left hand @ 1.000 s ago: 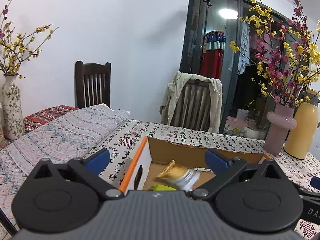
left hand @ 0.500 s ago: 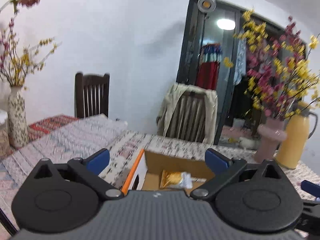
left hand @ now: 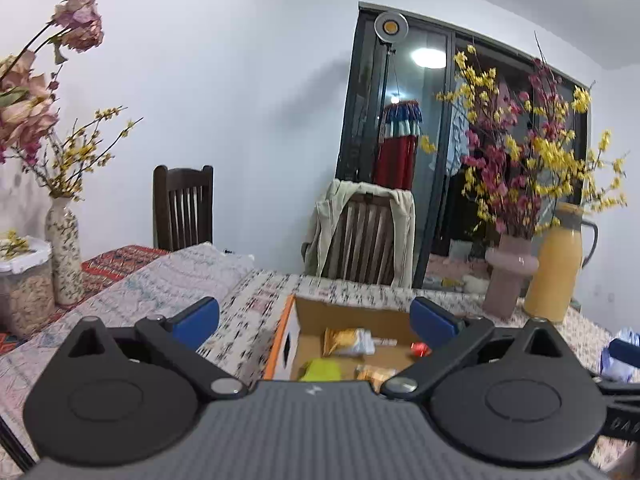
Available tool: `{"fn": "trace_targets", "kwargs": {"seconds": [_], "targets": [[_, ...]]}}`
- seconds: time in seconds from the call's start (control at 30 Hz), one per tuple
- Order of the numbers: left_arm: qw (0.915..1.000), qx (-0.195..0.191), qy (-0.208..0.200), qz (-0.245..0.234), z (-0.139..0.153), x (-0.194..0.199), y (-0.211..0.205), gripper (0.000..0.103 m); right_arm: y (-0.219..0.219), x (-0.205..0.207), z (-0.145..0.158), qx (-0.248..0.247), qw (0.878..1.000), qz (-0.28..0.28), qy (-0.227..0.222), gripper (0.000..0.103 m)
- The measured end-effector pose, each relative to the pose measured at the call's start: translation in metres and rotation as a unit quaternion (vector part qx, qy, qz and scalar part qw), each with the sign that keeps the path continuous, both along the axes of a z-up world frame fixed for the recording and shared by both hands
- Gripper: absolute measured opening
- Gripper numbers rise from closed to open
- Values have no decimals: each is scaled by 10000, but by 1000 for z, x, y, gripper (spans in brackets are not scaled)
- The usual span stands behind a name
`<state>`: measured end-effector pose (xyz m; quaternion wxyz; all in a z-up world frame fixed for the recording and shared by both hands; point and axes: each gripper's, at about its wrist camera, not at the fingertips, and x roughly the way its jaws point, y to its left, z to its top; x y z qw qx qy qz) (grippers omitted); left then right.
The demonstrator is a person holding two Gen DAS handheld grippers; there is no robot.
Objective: Organize snacks
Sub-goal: 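Move both tools back over the snack pile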
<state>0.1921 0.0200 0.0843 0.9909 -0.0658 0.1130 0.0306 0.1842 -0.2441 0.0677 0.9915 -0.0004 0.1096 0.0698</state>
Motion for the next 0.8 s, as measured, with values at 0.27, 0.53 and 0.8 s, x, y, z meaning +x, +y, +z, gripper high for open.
{"fn": "trace_targets", "kwargs": {"seconds": [0.27, 0.53, 0.8], "targets": [[9979, 149, 582, 220, -41, -19, 21, 103, -16, -29, -38, -97, 9982, -88, 591, 103], [9944, 119, 975, 398, -86, -18, 39, 103, -28, -33, -88, -71, 9916, -356, 1245, 103], [9955, 204, 884, 256, -108, -10, 33, 103, -37, -26, -99, 210, 9889, -354, 1429, 103]]}}
